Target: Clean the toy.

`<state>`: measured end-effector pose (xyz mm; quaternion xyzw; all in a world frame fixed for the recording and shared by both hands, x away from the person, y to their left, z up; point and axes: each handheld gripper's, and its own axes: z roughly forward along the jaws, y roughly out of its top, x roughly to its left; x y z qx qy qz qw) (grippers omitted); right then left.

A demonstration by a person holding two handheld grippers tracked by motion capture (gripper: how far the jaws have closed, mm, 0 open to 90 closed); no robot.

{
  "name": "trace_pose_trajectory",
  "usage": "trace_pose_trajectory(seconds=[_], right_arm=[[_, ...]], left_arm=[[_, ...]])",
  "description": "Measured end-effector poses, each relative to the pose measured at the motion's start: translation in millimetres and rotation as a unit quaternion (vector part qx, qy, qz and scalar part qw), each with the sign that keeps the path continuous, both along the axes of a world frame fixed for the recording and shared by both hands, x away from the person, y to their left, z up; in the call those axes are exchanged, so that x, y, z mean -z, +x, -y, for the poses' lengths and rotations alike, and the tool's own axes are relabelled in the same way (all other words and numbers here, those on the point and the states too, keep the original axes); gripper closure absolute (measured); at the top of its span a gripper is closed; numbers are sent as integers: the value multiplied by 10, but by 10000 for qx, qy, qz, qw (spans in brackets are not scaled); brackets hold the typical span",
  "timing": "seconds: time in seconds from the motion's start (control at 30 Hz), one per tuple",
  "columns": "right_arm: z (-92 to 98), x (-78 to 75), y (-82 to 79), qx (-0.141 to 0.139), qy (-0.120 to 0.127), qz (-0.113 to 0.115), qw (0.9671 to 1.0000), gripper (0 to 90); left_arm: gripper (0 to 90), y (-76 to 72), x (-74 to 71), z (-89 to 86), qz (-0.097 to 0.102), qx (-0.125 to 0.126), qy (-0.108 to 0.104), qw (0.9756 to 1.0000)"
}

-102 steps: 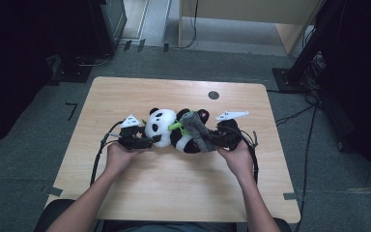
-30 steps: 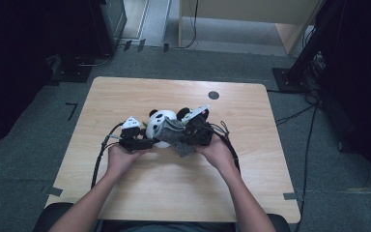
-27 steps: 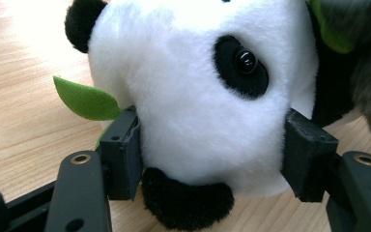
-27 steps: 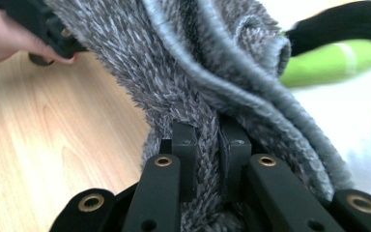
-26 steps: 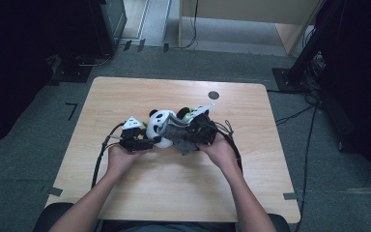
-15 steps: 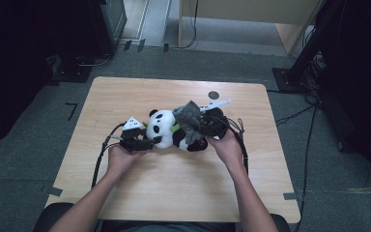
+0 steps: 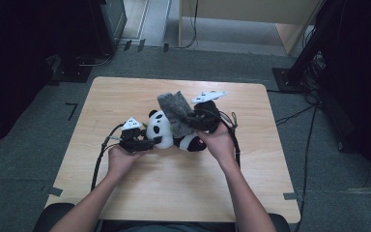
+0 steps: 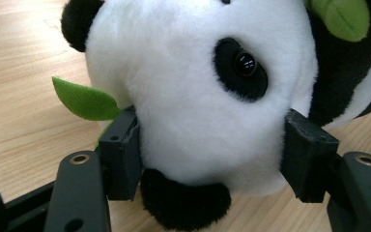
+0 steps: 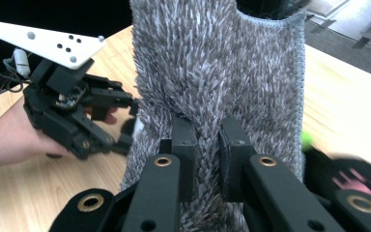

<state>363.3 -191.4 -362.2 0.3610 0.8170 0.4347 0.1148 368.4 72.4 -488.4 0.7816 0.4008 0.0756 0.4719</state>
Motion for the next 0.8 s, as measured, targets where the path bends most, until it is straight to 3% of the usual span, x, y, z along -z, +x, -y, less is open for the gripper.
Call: trace_pose_trajectory(seconds=[0.17,0.3,0.43,0.5,0.63,0.8], right_arm=[[-382,163,167,-240,-103,-265,9993,809],[-726,307,258,-428,-474,-422,9971,808],[-922,411,270,-569,-865,-432,9937,798],[-964,482,273,-724,-928,-571,9914,797],[-914,502,232,-882,-1044,-566,9890,805],[-753,538,149,-851,-1020,-521,9898,819]], left_arm=[[339,-34,5,-1,46,-21,24,10000],[339,-44,6,-19,-17,-77,0,10000],[340,-48,4,-20,-40,-113,53,9999],[339,-48,8,-17,-18,-84,138,9999],[336,-39,2,-10,-27,-47,165,9998],[337,-20,-13,-15,-142,-56,171,9997]])
